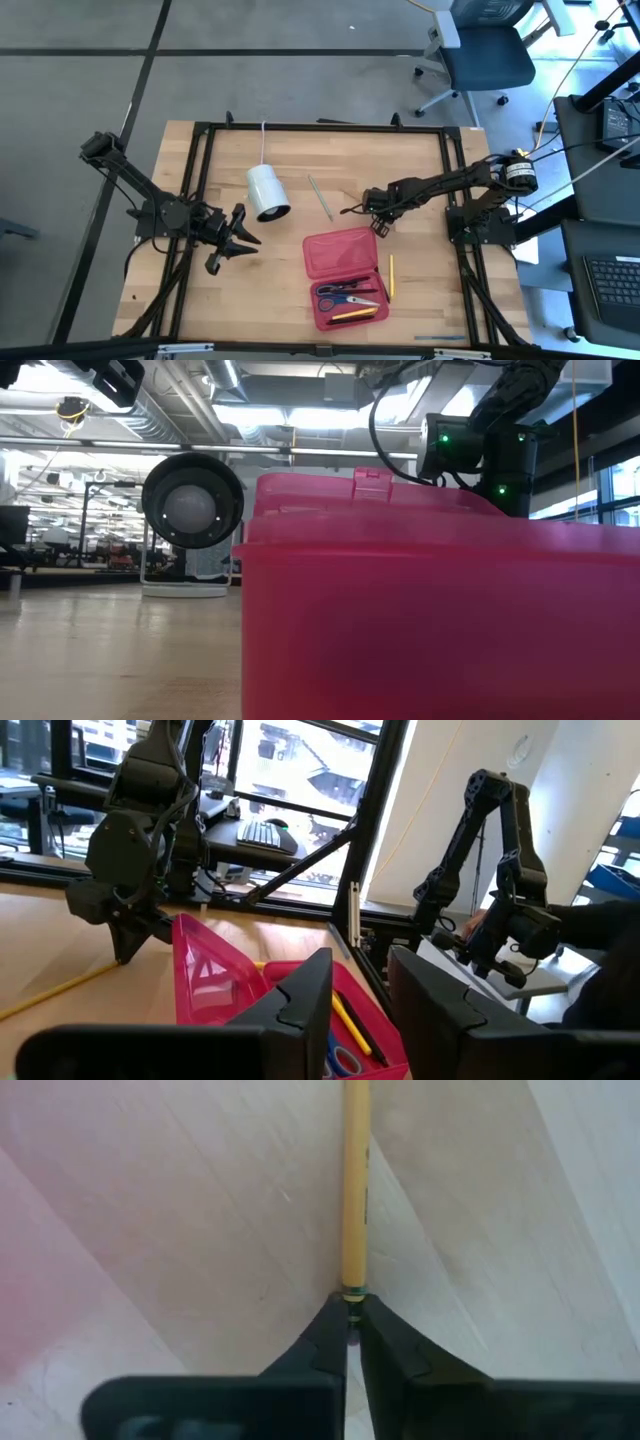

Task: Pick & place school supplies into a supply box
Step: Put the yellow pencil into the pink supply box

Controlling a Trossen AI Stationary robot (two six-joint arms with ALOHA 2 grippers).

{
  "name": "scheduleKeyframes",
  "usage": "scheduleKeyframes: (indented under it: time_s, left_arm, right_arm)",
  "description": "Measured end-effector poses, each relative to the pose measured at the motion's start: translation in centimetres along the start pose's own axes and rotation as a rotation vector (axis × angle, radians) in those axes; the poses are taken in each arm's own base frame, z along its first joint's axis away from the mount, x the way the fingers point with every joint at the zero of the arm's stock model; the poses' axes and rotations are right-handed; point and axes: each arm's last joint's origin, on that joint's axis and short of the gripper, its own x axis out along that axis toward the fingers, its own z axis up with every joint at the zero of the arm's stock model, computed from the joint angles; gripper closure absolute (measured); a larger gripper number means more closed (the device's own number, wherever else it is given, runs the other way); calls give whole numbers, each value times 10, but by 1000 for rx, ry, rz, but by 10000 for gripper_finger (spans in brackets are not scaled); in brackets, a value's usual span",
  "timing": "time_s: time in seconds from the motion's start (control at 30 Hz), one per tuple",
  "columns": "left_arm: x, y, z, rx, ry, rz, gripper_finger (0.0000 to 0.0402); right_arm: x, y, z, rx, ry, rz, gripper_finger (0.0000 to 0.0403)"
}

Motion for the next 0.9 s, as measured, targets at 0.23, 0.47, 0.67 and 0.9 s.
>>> scheduleKeyframes:
  time_s: [0.23,0.47,0.67,0.9]
  left_arm:
    - [0,0,0,0,0,0,310]
    - [0,0,0,0,0,0,307]
    - [0,0,0,0,0,0,311]
    - [0,0,0,0,0,0,307]
  right_arm:
    - [0,0,0,6,2,3,379]
    - [0,0,0,7,2,3,380]
    - [0,0,0,22,2,3,380]
    - [0,0,1,35,2,3,381]
